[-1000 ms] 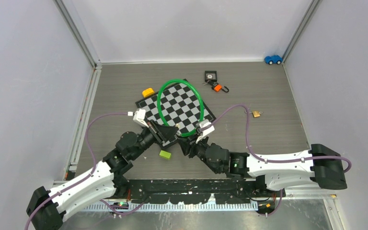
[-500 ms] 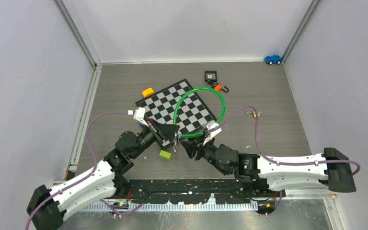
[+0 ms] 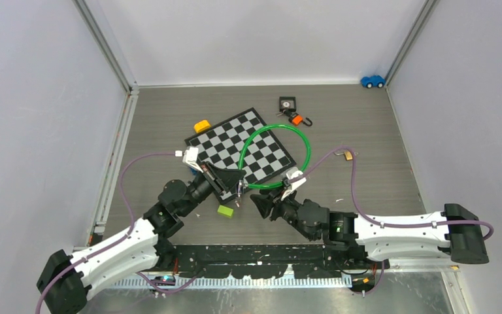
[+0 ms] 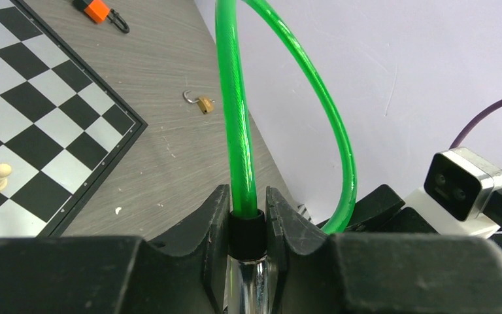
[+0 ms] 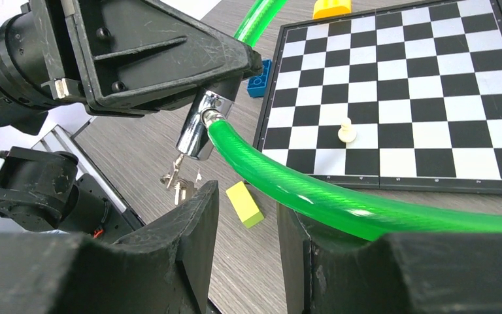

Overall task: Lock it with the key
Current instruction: Lock the lock.

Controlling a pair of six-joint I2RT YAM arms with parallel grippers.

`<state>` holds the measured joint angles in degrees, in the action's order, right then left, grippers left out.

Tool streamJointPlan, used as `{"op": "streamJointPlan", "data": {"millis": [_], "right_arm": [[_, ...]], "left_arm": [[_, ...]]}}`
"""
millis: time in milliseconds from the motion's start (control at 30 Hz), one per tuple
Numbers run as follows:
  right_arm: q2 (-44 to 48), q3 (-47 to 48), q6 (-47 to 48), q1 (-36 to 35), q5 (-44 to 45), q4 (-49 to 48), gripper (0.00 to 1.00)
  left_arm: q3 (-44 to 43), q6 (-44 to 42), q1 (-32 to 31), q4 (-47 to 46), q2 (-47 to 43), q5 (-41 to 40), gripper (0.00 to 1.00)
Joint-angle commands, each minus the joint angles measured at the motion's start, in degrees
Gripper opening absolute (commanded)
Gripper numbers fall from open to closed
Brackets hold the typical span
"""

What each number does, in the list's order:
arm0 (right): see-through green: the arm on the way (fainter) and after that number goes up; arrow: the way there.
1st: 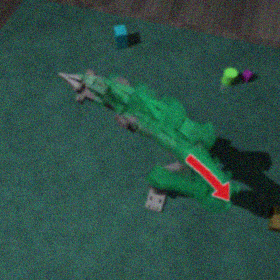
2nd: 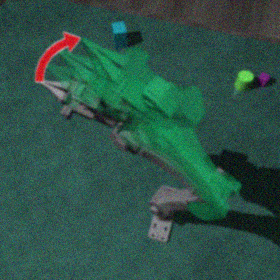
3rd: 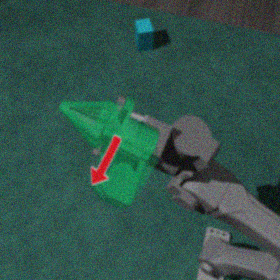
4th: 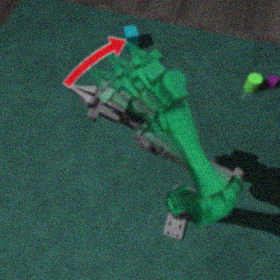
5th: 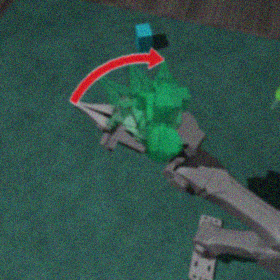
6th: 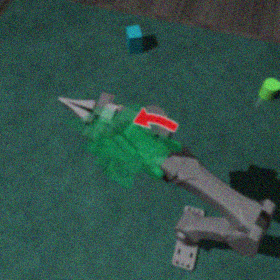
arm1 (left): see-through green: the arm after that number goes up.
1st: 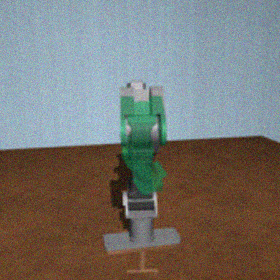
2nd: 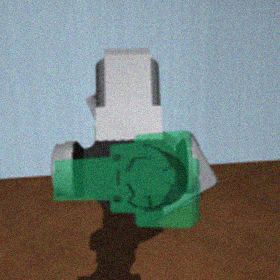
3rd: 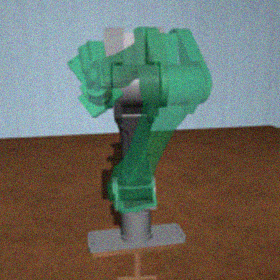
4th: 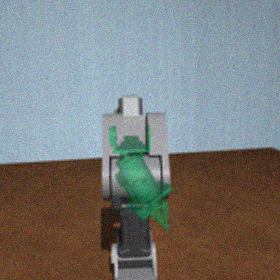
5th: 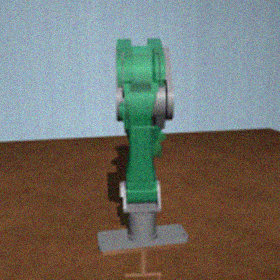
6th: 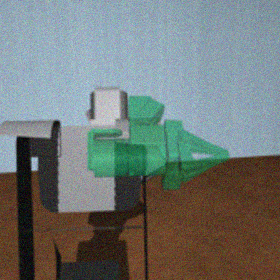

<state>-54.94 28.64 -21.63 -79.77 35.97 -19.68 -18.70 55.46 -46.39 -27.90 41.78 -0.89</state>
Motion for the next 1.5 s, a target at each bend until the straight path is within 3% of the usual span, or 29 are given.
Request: {"op": "streamJointPlan", "data": {"millis": [0, 333, 700, 1133, 1333, 1467], "right_arm": [[1.1, -2.7, -2.2, -0.1, 2.0, -6.1, 0.44], [-2.1, -8.0, -12.3, -0.1, 0.2, -9.9, 0.43], [-6.0, -9.1, -30.0, -0.1, 6.2, -5.2, 0.44], [-7.0, -1.4, -29.1, 0.1, 1.9, -1.5, 0.5], [-7.1, -1.4, -35.2, 0.1, -0.2, -4.4, 0.51], [-8.0, -6.9, -45.0, 0.1, 0.0, -14.8, 0.53]], "left_arm": [[0.9, 1.3, -0.2, -8.0, -0.3, 1.4, 0.0], [6.2, 1.1, -0.3, -6.7, 0.0, -6.2, 0.0], [8.3, 0.6, -0.3, -5.1, 5.4, -9.7, 0.0], [6.8, 0.1, -0.8, 3.2, 3.3, -11.8, 0.0], [5.4, 2.0, -1.5, 8.1, 1.4, -14.8, 0.0], [3.0, 5.6, -1.8, 14.1, 0.3, -18.0, 0.0]]}}
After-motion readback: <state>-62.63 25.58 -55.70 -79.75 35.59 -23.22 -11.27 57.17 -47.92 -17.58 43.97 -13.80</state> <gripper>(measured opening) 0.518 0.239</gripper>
